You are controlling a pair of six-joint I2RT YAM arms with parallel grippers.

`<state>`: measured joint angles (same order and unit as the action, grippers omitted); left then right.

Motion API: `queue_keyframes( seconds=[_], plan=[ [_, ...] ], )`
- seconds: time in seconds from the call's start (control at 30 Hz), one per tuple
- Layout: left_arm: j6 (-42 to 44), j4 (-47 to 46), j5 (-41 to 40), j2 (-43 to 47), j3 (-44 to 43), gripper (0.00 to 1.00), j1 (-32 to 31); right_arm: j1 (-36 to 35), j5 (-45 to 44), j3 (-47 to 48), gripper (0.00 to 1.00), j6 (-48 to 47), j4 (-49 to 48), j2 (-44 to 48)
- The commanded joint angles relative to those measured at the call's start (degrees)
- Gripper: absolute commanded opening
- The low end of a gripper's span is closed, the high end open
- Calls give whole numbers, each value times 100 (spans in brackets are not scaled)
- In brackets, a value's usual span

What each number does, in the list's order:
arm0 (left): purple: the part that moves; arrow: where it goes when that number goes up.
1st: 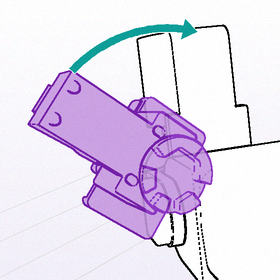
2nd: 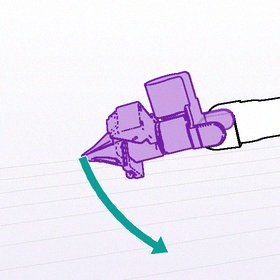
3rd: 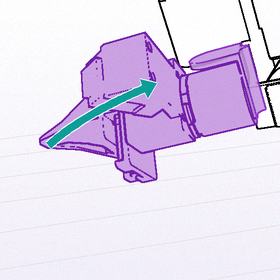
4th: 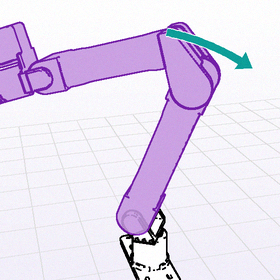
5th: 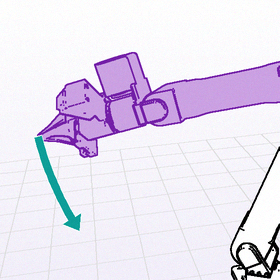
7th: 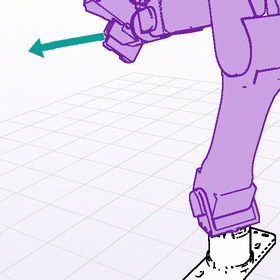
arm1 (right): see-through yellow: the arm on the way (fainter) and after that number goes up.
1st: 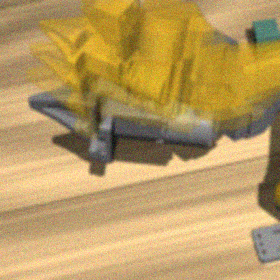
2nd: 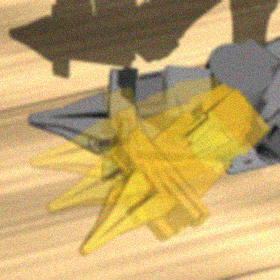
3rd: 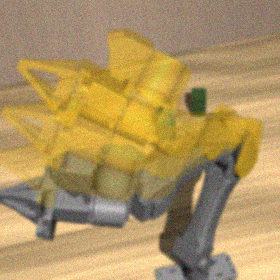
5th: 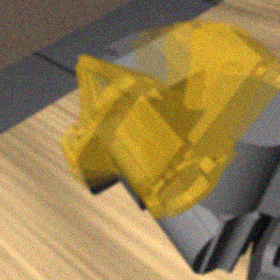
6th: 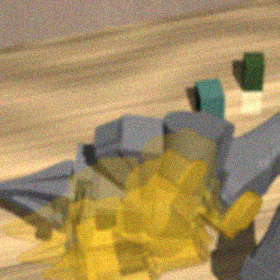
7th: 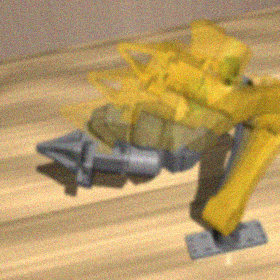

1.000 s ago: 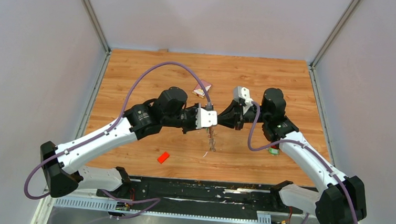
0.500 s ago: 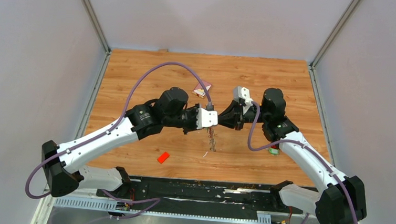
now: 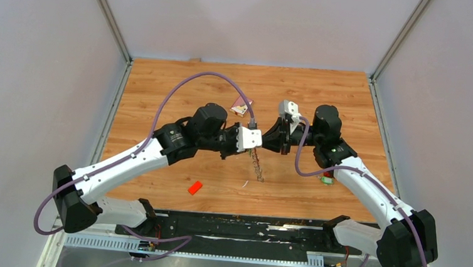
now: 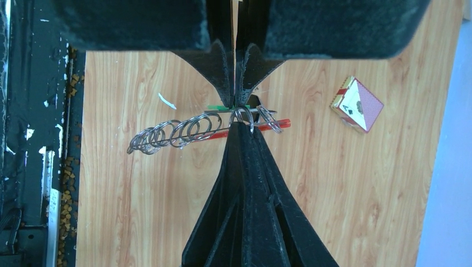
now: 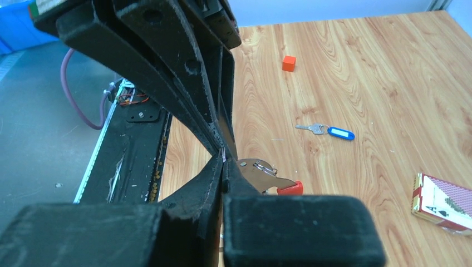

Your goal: Put the keys on the keyring

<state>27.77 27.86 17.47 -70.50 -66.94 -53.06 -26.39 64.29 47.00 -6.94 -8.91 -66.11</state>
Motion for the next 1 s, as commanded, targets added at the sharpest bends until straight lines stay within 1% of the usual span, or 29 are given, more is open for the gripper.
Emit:
queue_keyframes(
  seconds=[0.0,0.2,0.43,0.5,0.63,0.73,0.83,0.97],
  plan=[
    [-331,-195,84,-264,-198,0,-20,3,-318,236,0,563,-654,94],
    [-507,-213,-85,-606,-503,0,-19,3,-576,159,0,973,-863,19],
    [-602,-246,55,-629,-530,0,-20,3,-640,62,0,927,-929,-16],
    [-556,-260,64,-547,-485,5,-18,11,-635,63,0,820,-882,-10],
    [-417,-251,-112,-270,-358,22,0,79,-594,49,0,500,-750,80],
    [-333,-266,-253,6,-261,30,87,122,-481,29,0,343,-718,128],
    [-303,-280,-288,168,-232,34,189,142,-312,4,0,313,-779,120],
    [-291,-294,-221,279,-228,37,268,154,-127,-24,0,314,-880,102]
  ],
)
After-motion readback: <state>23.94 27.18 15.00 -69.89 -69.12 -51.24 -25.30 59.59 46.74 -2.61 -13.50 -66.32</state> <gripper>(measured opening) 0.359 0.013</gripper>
